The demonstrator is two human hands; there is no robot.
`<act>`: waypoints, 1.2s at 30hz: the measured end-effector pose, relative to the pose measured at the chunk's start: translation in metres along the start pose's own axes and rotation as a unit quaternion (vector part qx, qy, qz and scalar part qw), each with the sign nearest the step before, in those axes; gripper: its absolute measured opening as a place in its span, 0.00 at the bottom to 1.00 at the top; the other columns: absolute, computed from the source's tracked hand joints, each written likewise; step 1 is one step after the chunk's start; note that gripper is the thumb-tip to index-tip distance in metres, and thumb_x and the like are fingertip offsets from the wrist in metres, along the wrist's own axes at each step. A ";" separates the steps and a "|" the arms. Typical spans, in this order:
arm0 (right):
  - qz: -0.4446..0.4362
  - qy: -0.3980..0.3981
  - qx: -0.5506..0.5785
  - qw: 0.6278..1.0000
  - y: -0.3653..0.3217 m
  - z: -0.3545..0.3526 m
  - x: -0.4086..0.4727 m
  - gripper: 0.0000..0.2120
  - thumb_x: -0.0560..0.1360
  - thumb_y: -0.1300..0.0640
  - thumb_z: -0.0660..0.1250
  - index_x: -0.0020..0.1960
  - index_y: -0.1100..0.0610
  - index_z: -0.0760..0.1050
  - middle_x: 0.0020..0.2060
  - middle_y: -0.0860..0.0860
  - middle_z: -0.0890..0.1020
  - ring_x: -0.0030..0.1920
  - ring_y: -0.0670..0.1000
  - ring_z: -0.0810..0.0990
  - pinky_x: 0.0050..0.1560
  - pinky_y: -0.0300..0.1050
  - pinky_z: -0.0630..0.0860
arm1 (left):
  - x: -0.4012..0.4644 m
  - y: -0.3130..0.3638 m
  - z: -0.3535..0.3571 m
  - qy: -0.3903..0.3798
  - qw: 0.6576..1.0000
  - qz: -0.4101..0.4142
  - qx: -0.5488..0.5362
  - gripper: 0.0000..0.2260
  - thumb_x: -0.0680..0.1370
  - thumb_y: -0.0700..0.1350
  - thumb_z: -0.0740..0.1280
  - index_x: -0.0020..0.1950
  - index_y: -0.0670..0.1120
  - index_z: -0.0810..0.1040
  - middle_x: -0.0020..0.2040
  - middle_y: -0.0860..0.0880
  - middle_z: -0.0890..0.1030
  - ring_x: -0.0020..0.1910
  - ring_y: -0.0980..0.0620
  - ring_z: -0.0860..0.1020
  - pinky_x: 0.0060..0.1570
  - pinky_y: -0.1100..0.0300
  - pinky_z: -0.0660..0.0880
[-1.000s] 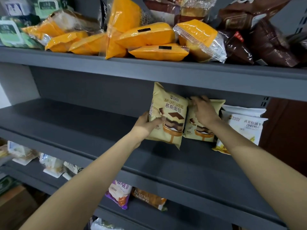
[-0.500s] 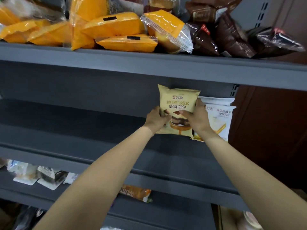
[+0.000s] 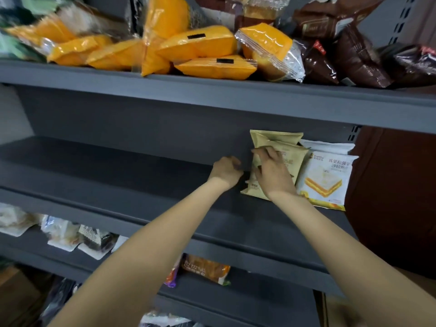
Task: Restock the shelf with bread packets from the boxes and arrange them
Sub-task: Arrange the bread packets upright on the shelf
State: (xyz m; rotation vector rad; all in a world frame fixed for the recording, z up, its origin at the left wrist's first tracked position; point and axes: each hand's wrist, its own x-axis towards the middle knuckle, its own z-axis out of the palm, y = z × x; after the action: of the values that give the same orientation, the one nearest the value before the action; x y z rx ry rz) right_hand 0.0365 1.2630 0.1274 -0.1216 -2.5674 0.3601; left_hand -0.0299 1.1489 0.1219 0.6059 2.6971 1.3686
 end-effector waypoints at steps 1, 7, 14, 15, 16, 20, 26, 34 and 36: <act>-0.013 -0.024 0.014 1.000 -0.016 -0.001 0.001 0.24 0.75 0.70 0.58 0.69 0.56 0.67 0.66 0.55 0.68 0.66 0.57 0.67 0.65 0.49 0.67 | -0.004 -0.006 -0.015 0.015 1.000 0.000 -0.006 0.10 0.78 0.40 0.62 0.59 0.43 0.76 0.58 0.43 0.79 0.55 0.44 0.79 0.57 0.52 0.77; -0.116 -0.096 0.105 0.983 -0.129 0.028 0.004 0.17 0.76 0.66 0.58 0.62 0.55 0.73 0.59 0.53 0.76 0.59 0.54 0.75 0.59 0.48 0.73 | -0.058 -0.078 -0.132 0.148 0.988 0.000 0.049 0.07 0.76 0.41 0.64 0.52 0.44 0.80 0.47 0.43 0.83 0.46 0.44 0.82 0.50 0.52 0.79; -0.250 -0.192 0.164 0.935 -0.325 0.115 -0.004 0.13 0.79 0.60 0.58 0.62 0.52 0.72 0.56 0.50 0.76 0.56 0.51 0.76 0.55 0.52 0.75 | -0.154 -0.224 -0.286 0.283 0.948 -0.136 0.046 0.07 0.77 0.40 0.63 0.52 0.44 0.79 0.47 0.45 0.82 0.49 0.47 0.79 0.50 0.59 0.74; -0.265 -0.207 0.168 0.927 -0.358 0.130 -0.007 0.13 0.79 0.60 0.58 0.61 0.53 0.73 0.56 0.50 0.76 0.56 0.52 0.76 0.55 0.52 0.75 | -0.169 -0.248 -0.310 0.303 0.939 -0.159 0.029 0.06 0.77 0.39 0.63 0.51 0.43 0.79 0.48 0.43 0.82 0.50 0.45 0.80 0.50 0.56 0.74; -0.280 -0.222 0.172 0.918 -0.392 0.147 -0.010 0.13 0.78 0.60 0.58 0.61 0.54 0.74 0.55 0.51 0.76 0.56 0.52 0.76 0.55 0.52 0.74 | -0.184 -0.273 -0.335 0.325 0.929 -0.178 0.008 0.06 0.77 0.38 0.62 0.50 0.43 0.78 0.48 0.41 0.82 0.49 0.43 0.80 0.49 0.54 0.75; -0.315 -0.284 0.204 0.883 -0.531 0.211 -0.027 0.13 0.77 0.61 0.59 0.60 0.57 0.76 0.55 0.54 0.78 0.55 0.55 0.78 0.56 0.53 0.75 | -0.247 -0.359 -0.435 0.391 0.889 -0.240 -0.004 0.07 0.78 0.38 0.61 0.49 0.43 0.78 0.46 0.43 0.82 0.40 0.48 0.79 0.42 0.57 0.75; -0.351 -0.383 0.239 0.820 -0.715 0.296 -0.060 0.11 0.79 0.59 0.60 0.59 0.59 0.75 0.53 0.56 0.79 0.52 0.56 0.78 0.51 0.48 0.76 | -0.338 -0.481 -0.569 0.427 0.831 -0.353 0.049 0.08 0.77 0.38 0.61 0.50 0.40 0.80 0.46 0.41 0.83 0.46 0.43 0.81 0.45 0.55 0.77; -0.385 -0.445 0.229 0.776 -0.884 0.402 -0.084 0.21 0.78 0.60 0.60 0.70 0.56 0.62 0.60 0.60 0.71 0.53 0.60 0.76 0.36 0.42 0.66 | -0.414 -0.628 -0.665 0.373 0.779 -0.479 0.159 0.06 0.76 0.43 0.63 0.44 0.41 0.74 0.47 0.39 0.81 0.50 0.40 0.79 0.44 0.54 0.71; -0.396 -0.472 0.197 0.762 -0.918 0.432 -0.091 0.23 0.78 0.61 0.60 0.71 0.57 0.59 0.61 0.62 0.69 0.53 0.63 0.75 0.37 0.46 0.68 | -0.426 -0.663 -0.677 0.359 0.772 -0.495 0.173 0.12 0.76 0.49 0.66 0.51 0.40 0.76 0.51 0.40 0.80 0.53 0.39 0.78 0.49 0.52 0.74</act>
State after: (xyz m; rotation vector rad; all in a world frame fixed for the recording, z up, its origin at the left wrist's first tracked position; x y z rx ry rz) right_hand -0.1255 0.2678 -0.0159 1.6395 -3.0159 0.7262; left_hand 0.0001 0.1240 -0.0425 -1.4704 2.8978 0.8344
